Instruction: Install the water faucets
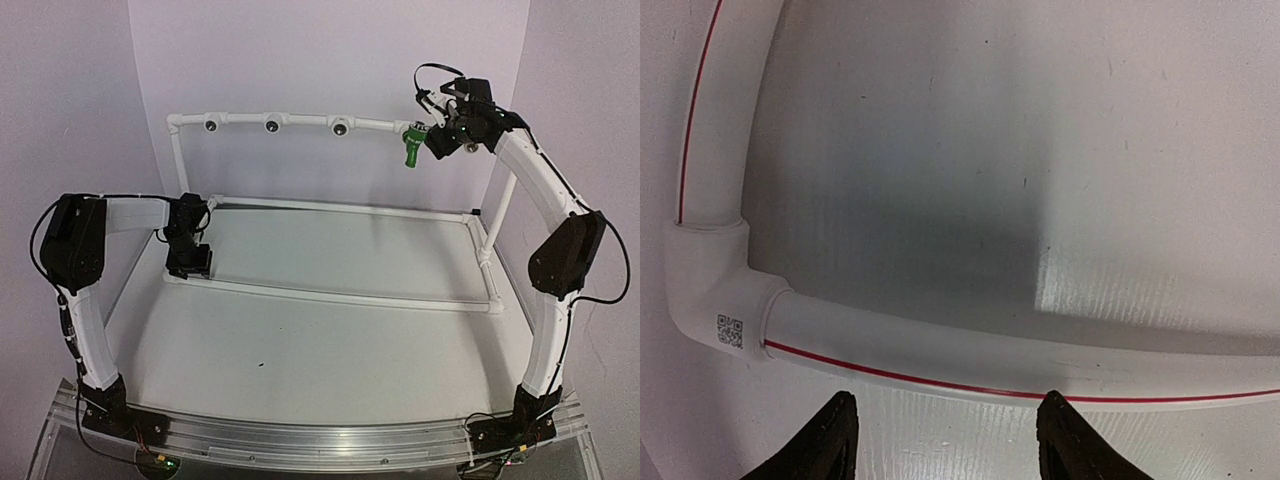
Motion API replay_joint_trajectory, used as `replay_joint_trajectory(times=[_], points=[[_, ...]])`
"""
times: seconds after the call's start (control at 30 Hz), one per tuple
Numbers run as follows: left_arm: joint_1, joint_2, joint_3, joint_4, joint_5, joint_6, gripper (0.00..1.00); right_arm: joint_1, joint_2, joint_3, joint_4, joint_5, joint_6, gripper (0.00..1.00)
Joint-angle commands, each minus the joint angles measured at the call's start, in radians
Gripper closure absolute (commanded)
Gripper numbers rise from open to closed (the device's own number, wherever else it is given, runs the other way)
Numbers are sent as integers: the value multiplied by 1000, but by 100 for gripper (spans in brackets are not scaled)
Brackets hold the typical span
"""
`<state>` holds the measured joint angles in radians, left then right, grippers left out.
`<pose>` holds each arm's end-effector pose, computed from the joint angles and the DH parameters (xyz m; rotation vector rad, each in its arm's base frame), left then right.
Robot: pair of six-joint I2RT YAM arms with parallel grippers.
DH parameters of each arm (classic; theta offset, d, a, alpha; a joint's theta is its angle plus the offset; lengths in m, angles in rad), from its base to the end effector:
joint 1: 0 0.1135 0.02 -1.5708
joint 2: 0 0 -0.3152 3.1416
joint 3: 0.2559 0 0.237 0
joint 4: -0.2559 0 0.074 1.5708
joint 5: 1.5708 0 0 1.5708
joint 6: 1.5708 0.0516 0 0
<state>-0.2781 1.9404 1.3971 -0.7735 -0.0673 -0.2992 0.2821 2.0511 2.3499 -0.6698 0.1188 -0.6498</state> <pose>0.3785 -0.1045 0.2188 -0.0427 2.8788 -0.0118 0.4664 0.1288 0.4725 -0.8070 1.7817 -0.3587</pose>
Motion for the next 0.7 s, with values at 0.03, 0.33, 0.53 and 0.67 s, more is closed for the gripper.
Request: replay_joint_trajectory(times=[0.03,0.33,0.53,0.67], points=[[22,48,6,90,-15,47,42,-32,-23,-49,-2,11,131,16],[25,100,139,73,-42,113,48,-32,-48,-89,-2,8,135,18],[32,163,113,43,-63,127,50,-32,-30,-56,-1,18,130,18],[32,116,8,59,-70,113,52,-32,-7,-26,3,30,118,18]])
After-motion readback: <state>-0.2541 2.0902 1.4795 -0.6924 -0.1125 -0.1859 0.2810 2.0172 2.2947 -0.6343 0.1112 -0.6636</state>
